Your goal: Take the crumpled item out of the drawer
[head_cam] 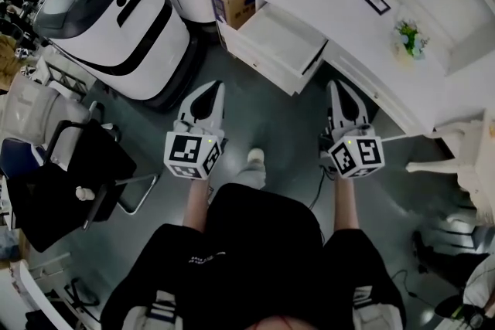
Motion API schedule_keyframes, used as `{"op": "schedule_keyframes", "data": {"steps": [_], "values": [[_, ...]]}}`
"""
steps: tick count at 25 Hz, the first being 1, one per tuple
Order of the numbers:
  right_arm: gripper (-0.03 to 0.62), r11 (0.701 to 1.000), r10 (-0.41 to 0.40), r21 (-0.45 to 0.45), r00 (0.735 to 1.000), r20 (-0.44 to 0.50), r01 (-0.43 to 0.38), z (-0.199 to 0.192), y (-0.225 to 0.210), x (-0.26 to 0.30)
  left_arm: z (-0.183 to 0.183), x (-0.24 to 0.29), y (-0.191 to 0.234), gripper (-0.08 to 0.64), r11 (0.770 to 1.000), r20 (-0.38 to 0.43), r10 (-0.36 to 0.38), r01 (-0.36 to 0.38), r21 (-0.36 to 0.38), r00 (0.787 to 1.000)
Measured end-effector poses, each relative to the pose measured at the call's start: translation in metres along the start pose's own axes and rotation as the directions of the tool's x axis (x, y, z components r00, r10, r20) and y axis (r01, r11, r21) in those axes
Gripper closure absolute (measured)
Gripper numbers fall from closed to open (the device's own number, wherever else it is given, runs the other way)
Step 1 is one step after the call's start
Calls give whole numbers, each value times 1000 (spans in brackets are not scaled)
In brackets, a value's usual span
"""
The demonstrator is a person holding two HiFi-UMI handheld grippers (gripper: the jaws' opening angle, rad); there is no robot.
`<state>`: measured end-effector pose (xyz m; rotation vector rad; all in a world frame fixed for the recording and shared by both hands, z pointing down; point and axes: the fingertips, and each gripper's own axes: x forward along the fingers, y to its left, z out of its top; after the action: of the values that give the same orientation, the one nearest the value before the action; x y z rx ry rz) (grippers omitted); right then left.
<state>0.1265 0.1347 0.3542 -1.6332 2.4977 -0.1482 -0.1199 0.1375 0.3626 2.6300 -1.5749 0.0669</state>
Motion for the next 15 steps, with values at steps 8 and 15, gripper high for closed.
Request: {"op": "schedule_keyframes", "data": {"steps": [8,15], "values": [[600,998,-59,0,998,-13,59,-3,-28,65,3,73,41,561,999,-10,-52,52,-15,999],[600,996,-84,6,994,-66,85,-20,-45,99,-12,115,55,563,994,-44,-99,97,-46,994]]}}
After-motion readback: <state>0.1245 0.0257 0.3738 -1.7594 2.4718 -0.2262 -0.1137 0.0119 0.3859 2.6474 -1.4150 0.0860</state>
